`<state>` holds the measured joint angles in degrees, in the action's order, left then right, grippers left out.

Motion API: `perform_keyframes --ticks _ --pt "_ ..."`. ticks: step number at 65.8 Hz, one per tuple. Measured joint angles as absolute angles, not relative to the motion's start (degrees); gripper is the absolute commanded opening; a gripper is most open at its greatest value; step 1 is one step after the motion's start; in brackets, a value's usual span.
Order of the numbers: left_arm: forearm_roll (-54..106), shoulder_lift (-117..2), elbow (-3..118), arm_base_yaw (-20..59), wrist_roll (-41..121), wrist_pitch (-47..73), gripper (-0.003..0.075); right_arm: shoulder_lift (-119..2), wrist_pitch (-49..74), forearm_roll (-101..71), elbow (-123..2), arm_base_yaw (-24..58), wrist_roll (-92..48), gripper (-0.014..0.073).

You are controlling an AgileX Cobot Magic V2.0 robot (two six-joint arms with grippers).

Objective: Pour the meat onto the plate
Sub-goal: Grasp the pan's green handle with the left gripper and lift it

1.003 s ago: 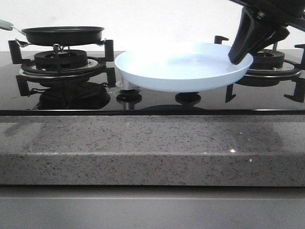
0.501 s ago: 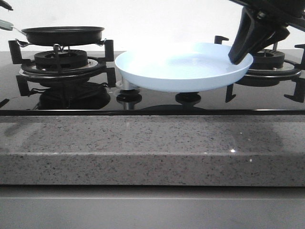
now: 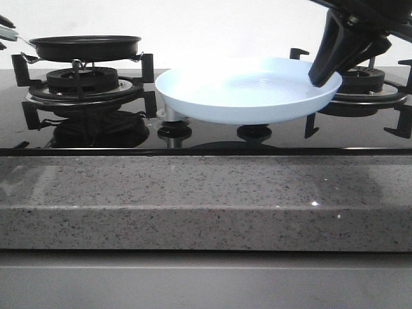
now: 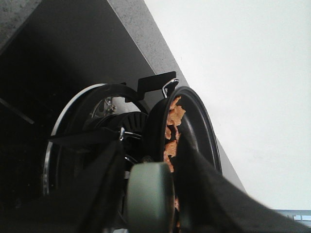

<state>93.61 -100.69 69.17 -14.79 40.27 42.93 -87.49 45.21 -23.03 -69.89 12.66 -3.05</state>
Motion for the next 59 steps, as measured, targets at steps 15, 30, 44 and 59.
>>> perform_keyframes --ticks 15,30,44,59 --pt "94.9 -100.7 69.2 -14.8 40.3 43.4 -0.0022 -87.5 45.2 -23.0 -69.9 12.7 -3.0 -0.0069" --pt "96.0 -100.7 69.2 -14.8 42.2 44.3 -0.002 -87.5 45.2 -23.0 -69.9 12.7 -3.0 -0.0069" --pt "95.6 -98.0 69.2 -14.8 45.6 44.6 -0.002 -87.5 45.2 -23.0 -69.9 12.7 -3.0 -0.0069" --pt "94.7 -91.5 69.2 -14.8 47.9 47.0 -0.002 -87.5 45.2 -23.0 -69.9 12.7 -3.0 -0.0069"
